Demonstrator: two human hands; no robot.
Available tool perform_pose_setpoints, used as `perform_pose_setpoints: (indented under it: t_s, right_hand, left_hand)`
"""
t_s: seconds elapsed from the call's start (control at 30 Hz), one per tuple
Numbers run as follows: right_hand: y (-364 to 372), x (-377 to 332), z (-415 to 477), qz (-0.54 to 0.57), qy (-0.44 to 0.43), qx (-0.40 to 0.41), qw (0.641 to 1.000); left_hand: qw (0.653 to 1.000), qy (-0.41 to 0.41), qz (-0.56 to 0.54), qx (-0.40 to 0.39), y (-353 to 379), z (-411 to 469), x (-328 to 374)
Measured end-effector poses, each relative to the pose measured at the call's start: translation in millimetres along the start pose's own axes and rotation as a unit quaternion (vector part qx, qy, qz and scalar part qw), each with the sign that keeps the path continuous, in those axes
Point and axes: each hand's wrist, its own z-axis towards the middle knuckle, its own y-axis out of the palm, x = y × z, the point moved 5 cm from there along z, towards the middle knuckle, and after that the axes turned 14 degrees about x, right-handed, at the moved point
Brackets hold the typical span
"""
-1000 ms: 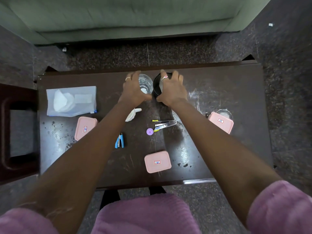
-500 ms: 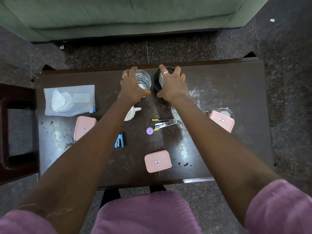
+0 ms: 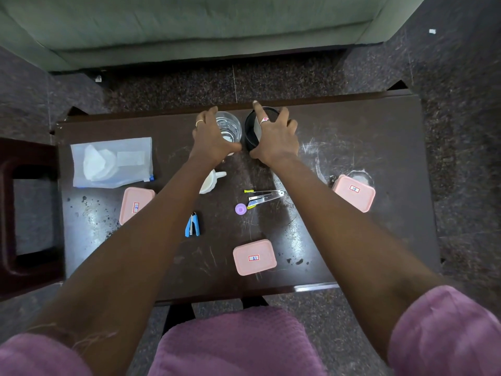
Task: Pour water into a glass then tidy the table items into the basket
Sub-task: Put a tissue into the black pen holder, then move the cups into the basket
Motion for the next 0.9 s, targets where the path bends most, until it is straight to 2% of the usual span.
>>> perform_pose_setpoints:
  t_s: [0.1, 0.23, 0.37, 0.5, 0.6, 0.67, 0.8, 0.9]
  right_hand:
    - [-3, 6, -17, 0.024, -0.005, 0.039, 0.999]
    - [-1, 16, -63, 0.055, -0.021, 0.085, 0.995]
    - [9, 31, -119, 0.062, 0.001, 0.126, 0.99]
    - [9, 80, -164, 0.017, 0.118, 0.197, 0.973]
    - [11, 124, -184, -0.025, 0.263, 0.154, 0.952]
    - [10, 144, -190, -0.039, 0.325, 0.135, 0.935]
    - [14, 170, -191, -0.009, 0.386, 0.099, 0.917]
    - [13, 177, -192, 0.017, 0.416, 0.121, 0.901]
  left_hand:
    - [1.0, 0.005, 0.001, 0.018, -5, -9, -2]
    - [0.992, 0.044, -0.051, 0.11, -13, -47, -8]
    - [0.983, 0.062, -0.07, 0.158, -6, -100, -22]
    - [0.985, 0.012, -0.048, 0.166, 0, -122, -44]
    - [0.991, 0.001, -0.013, 0.13, 3, -126, -57]
    - [0.993, 0.006, 0.007, 0.121, 0, -122, -63]
    - [0.99, -0.02, 0.025, 0.135, -7, -99, -71]
    - [0.993, -0.034, 0.034, 0.109, -6, -81, -73]
